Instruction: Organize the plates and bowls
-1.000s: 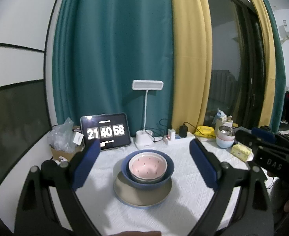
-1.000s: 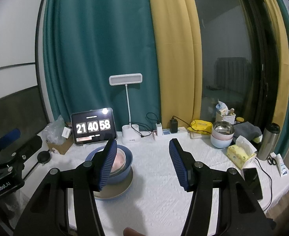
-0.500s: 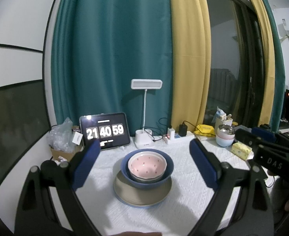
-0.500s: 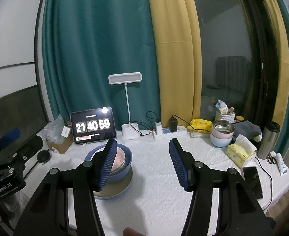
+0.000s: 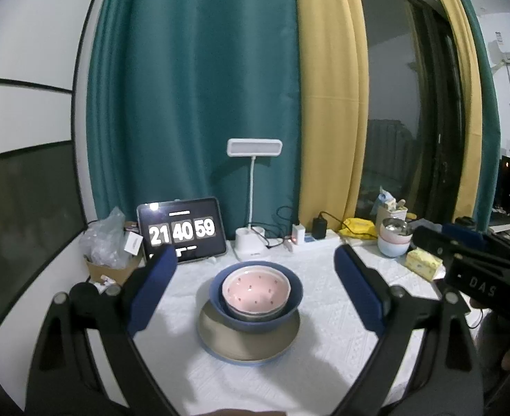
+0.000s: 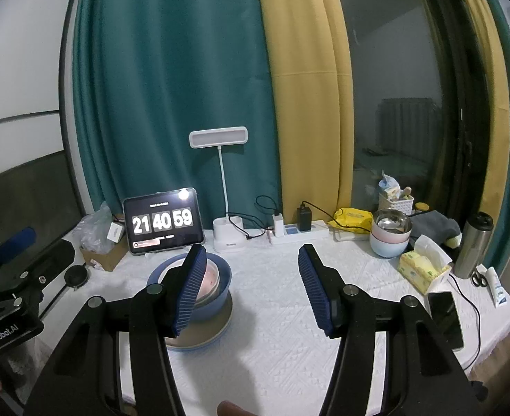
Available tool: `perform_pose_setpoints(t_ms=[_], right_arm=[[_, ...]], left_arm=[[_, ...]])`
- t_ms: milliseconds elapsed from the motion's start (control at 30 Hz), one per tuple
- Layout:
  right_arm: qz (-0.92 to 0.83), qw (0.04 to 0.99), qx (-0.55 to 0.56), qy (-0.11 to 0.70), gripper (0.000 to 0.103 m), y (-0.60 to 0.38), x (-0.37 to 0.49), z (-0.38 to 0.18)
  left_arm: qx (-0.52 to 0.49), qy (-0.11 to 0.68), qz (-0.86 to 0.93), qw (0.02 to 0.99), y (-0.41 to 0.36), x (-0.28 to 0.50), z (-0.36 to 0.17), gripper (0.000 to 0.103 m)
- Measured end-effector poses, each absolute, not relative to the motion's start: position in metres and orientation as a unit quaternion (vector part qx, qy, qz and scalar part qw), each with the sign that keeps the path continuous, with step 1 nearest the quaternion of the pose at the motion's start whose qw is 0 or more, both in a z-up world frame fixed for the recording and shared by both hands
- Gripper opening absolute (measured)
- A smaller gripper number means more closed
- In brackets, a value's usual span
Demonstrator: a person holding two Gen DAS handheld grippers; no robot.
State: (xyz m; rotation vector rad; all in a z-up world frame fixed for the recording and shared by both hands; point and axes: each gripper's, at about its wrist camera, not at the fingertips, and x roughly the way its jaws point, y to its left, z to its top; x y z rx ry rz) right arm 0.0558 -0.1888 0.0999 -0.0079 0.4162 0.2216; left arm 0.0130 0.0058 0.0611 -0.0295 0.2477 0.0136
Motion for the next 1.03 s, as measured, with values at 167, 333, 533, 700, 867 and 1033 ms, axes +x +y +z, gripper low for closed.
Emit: perform_pose_setpoints(t_ms=[167,333,533,700,867,1033], right_arm=[[0.109,0.972,-0.002,0.207,0.059,-0.1898,0.0560,0.0981],[0.109,0.972,-0.002,0.207,0.059,-0.1906,0.0555,0.0975],[0.109,0.972,-0.002,0.207,0.059,-0.1903,0.0549,0.0970],[0.108,0.972,-0.002,0.207,0.059,-0.1908,0.0555,0.0979],[0.108,0.972,-0.002,0.207,0.059,-0.1910,0.0556,0.0980],[0.108,0.972,-0.002,0.207,0.059,-0.1916,0.0555,0.0967]], left_arm=[[-0.012,0.123,0.007,0.992,0.0044,0.0140,0.0627,0.093],[-0.012,0.123,0.008,0.992,0.0041,0.0147,0.0632,0.093],[-0.011,0.123,0.008,0.992,0.0025,0.0153,0.0655,0.093],[-0.012,0.123,0.008,0.992,0.0025,0.0155,0.0661,0.093],[-0.012,0.123,0.009,0.992,0.0034,0.0170,0.0674,0.093],[-0.013,0.123,0.009,0.992,0.0036,0.0176,0.0675,0.093]])
